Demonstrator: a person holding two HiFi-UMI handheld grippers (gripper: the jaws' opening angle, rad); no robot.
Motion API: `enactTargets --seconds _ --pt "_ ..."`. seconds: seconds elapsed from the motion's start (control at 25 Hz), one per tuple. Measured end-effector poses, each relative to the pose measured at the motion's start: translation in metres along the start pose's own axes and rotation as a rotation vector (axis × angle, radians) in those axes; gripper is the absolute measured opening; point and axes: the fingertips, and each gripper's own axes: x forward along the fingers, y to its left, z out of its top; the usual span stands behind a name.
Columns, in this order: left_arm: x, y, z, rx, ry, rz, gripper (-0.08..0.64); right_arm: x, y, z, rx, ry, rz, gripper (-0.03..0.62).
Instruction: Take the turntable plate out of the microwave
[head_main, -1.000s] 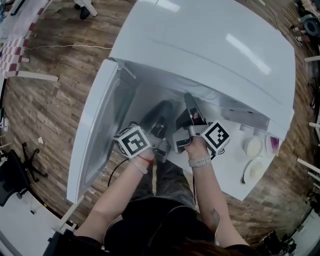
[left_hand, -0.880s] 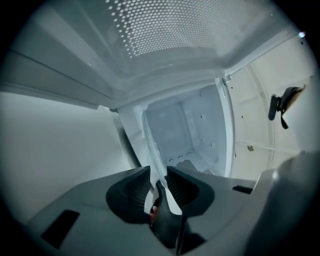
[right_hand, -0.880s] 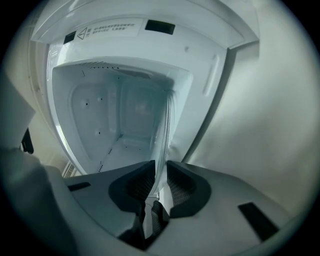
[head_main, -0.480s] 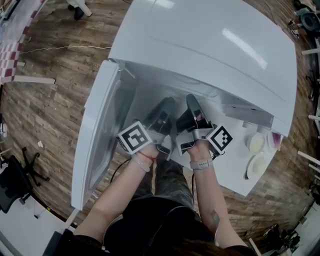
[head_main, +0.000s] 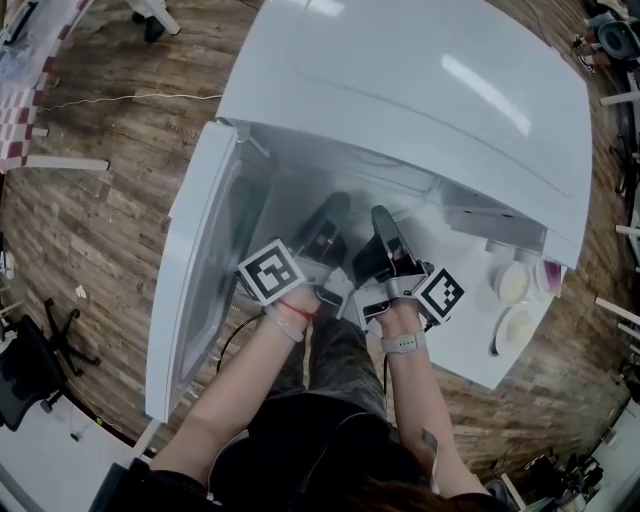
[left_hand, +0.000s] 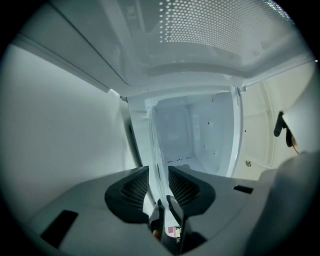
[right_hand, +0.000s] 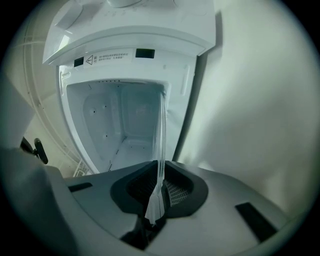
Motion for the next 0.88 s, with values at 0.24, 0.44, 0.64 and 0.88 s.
enactTargets --seconds 0.24,0.44,0.64,0.88 --pt "0.004 0.001 -0.014 0.047 0.056 0.025 0.112 -0.007 -0.003 -0.007 -0.027 0.030 -0.005 0.057" --pt "0.011 -0.005 -0.029 0.198 0.147 0.057 0.110 -0.010 -0.003 -0.012 -0.072 0.080 -0.015 0.060" --pt "0.013 -0.006 -0.038 0.195 0.178 0.065 0.110 -0.016 -0.002 -0.023 -0.077 0.127 -0.014 0.061" --pt "0.014 -0.002 -0.036 0.132 0.146 0.070 0.109 -0.021 -0.003 -0.025 -0.079 0.143 -0.002 0.061"
